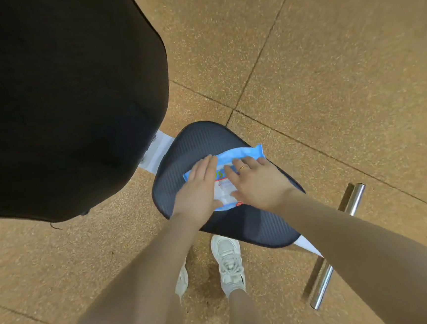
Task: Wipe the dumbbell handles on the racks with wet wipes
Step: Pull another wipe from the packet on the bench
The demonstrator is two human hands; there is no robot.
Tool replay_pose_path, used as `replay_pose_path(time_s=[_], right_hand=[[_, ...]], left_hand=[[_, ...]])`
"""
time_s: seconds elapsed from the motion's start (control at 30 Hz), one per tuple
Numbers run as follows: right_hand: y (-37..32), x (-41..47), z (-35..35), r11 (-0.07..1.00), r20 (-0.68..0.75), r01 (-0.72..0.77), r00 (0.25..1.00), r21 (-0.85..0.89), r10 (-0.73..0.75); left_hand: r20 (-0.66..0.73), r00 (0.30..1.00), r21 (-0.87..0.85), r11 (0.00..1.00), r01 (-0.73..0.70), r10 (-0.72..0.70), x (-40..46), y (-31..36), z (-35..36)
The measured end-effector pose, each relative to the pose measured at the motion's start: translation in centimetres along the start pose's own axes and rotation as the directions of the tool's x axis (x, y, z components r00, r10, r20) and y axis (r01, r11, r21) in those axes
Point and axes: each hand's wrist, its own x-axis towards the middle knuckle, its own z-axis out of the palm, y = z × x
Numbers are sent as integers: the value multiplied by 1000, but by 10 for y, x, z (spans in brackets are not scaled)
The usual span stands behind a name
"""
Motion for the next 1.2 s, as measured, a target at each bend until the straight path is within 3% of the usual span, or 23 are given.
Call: replay_pose_path(time_s=[0.17,0.23,0.3,0.37,0.4,0.43,0.47,0.53,0.6,0.63,0.73,0.9,1.2], right_hand=[[19,5,-19,984,-115,-36,992,176,57],[18,6,-22,912,-177,-193,946,361,270],[12,7,-24,751,-164,-364,835,551,525],[1,9,-23,425,-13,-400,715,812,699],[-3,10,-23,287,54,-367,693,885,719],[-7,9,-24,243,87,-342,720,908,689],[-10,8,-23,315,68,-324,785,892,615],[-13,7,-13,629,8,-251,932,735,363],[-12,9,-8,827,-29,-171,975,535,220],[-10,10,-6,873,-76,-134,979,469,191],[-5,9,-7,932,-154,-81,978,352,143],[-4,2,-10,971,-105,-8,994,240,35],[-10,13,-5,944,-150,-129,972,305,182]], left_hand=[[10,1000,-122,993,-7,9,6,-4,-10],[6,1000,-149,989,4,-4,5,-5,-10],[1,1000,-89,996,-17,17,3,-7,-7],[9,997,4,997,-73,73,2,-8,-6],[16,996,28,995,-93,92,3,-9,-5],[21,995,32,995,-99,98,4,-10,-5],[25,995,28,995,-98,97,4,-12,-5],[28,996,25,996,-84,84,6,-13,-4],[18,997,18,997,-73,73,7,-14,-2],[11,998,14,997,-70,70,8,-15,-1],[11,996,18,996,-85,85,9,-18,0],[21,995,35,995,-98,97,8,-20,3],[9,995,35,994,-103,102,8,-20,5]])
